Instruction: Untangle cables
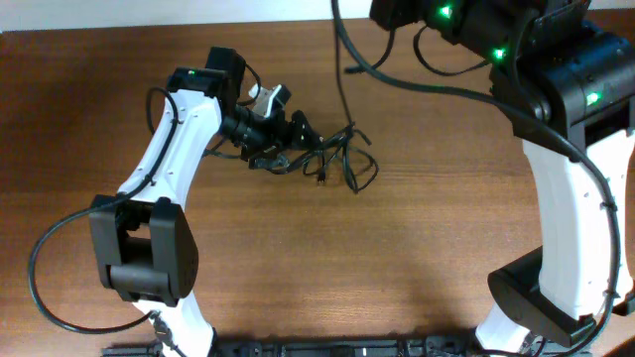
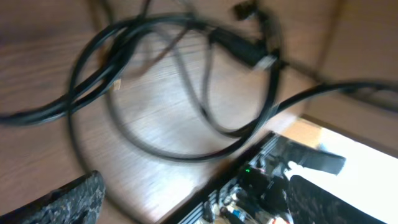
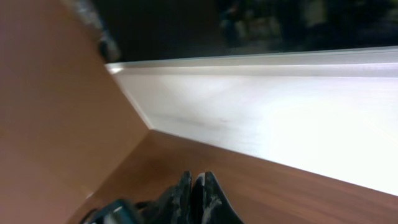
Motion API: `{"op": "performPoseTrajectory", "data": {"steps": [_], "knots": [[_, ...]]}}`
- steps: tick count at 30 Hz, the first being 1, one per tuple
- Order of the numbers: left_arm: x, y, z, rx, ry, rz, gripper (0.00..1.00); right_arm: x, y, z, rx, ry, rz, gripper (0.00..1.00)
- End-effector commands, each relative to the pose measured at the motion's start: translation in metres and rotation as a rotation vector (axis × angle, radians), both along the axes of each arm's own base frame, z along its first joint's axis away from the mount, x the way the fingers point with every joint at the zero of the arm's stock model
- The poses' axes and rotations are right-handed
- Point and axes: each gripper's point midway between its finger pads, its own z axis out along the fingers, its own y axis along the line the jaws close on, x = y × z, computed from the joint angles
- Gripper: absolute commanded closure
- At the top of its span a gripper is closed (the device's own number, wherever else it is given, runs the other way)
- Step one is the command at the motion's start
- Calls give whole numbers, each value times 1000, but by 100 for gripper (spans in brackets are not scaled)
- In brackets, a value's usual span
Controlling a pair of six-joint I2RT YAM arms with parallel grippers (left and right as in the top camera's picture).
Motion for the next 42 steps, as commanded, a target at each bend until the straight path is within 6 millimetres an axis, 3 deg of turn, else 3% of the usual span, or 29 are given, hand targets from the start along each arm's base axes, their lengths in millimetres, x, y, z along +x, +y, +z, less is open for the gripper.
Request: {"op": "performPoseTrajectory", "data": {"steps": [1, 3, 8, 10, 13, 18, 23, 25, 28, 29, 30, 31, 32, 36, 39, 42], "knots": [[3, 10, -13, 122, 41, 60, 5, 7, -19, 6, -16, -28, -124, 96], [4, 12, -14, 133, 45, 69, 7, 16, -28, 1, -35, -20, -191, 96], [2, 10, -13, 134, 139, 165, 3, 14, -24, -2, 26, 30, -186, 96], [-8, -9, 6, -11, 225, 162, 1, 12, -21, -2, 85, 66, -177, 96], [-12, -14, 11, -47, 273, 177, 13, 11, -17, 1, 117, 75, -159, 96], [-21, -28, 11, -33, 314, 169, 16, 14, -15, -2, 157, 107, -165, 96], [-4, -33, 12, -56, 236, 178, 62, 11, -7, -4, 158, 124, -116, 96], [6, -35, 12, -66, 181, 177, 96, 12, -7, -8, 152, 133, -120, 96], [10, -27, 5, -16, 165, 195, 100, 16, -18, -16, 128, 152, -184, 96], [6, -27, 5, -16, 185, 194, 86, 18, -22, -17, 122, 151, -208, 96], [2, -30, 9, -43, 212, 189, 42, 20, -24, -19, 118, 149, -229, 96], [-1, -31, 11, -54, 231, 187, 8, 22, -26, -19, 116, 147, -241, 96], [-2, -31, 12, -57, 235, 186, 1, 24, -30, -19, 112, 142, -269, 96], [6, -11, -10, 97, 24, 59, 1, 30, -46, -19, 96, 124, -367, 96], [10, -21, -9, 58, -224, -190, 1, 37, -49, -24, 88, 126, -396, 96], [20, -23, -7, 42, -337, -256, 1, 50, -50, -42, 57, 160, -427, 96]]}}
